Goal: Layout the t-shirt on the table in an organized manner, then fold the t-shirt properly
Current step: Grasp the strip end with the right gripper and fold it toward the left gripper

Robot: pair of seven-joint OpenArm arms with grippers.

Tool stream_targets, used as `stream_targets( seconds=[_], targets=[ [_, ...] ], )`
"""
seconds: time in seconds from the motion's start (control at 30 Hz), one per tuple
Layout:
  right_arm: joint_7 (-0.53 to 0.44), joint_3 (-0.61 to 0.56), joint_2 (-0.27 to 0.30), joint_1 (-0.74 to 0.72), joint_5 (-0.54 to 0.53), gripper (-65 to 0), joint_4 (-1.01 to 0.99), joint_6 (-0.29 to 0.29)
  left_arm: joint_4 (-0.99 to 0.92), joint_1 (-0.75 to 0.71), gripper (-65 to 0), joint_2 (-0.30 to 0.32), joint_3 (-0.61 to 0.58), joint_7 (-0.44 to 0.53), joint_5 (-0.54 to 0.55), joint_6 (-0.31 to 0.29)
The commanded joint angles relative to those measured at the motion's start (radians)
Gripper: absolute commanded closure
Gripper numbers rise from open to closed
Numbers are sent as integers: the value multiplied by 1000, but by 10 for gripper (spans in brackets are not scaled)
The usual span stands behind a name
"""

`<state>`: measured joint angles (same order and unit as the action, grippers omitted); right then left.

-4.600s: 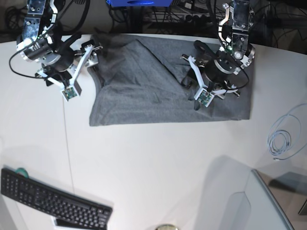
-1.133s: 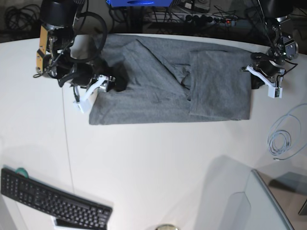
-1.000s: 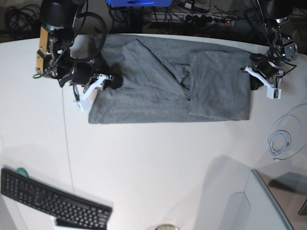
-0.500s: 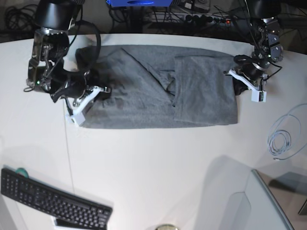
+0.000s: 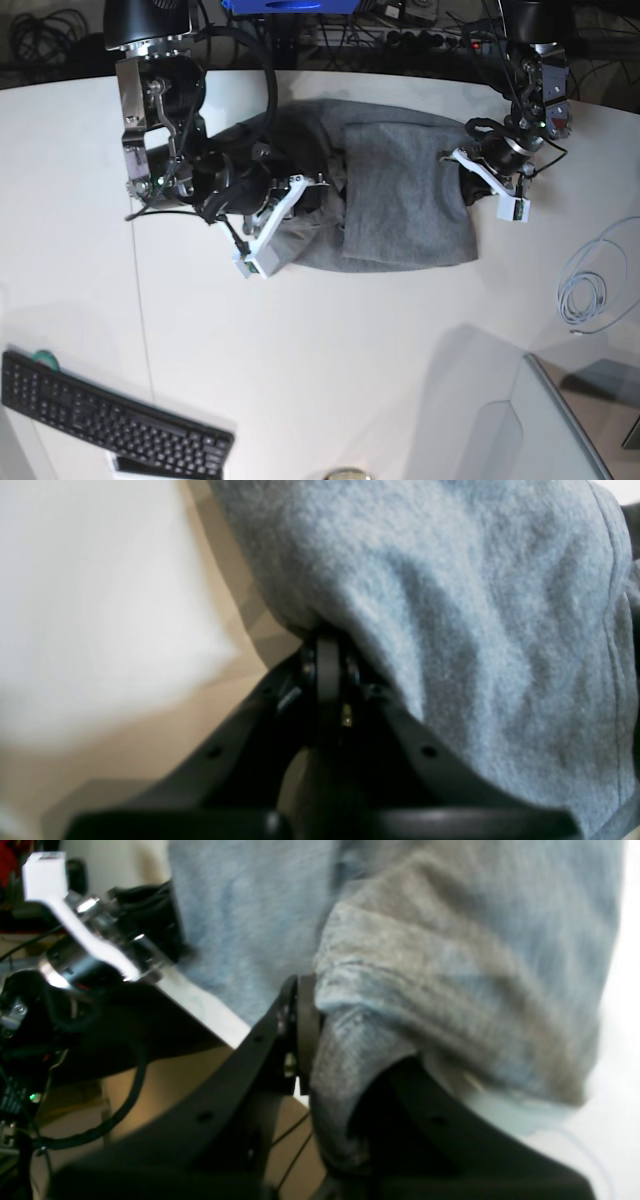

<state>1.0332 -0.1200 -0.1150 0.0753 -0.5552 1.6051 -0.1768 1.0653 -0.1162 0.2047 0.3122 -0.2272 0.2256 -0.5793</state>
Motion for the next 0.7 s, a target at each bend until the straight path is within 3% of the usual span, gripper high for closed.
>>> stream_targets(
  seconds=[0.0,0.17,0.37,0.67],
  targets=[
    [-24,-23,-5,-22,-22,-6,36,13,3,-4,0,5,-3,-42,-24,-1],
    [-41,-151,-7,-50,-32,-6,70,127,3,-7,0,6,-5,-44,-24,-1],
    [-120,-238,-5,-118,-145,-6,-1,254,5,-9,0,5,-5,-44,-24,-1],
    [-250,-347,-4,-191,-185,-6,-177,280,5,-9,0,8,-5,-44,-24,-1]
  ],
)
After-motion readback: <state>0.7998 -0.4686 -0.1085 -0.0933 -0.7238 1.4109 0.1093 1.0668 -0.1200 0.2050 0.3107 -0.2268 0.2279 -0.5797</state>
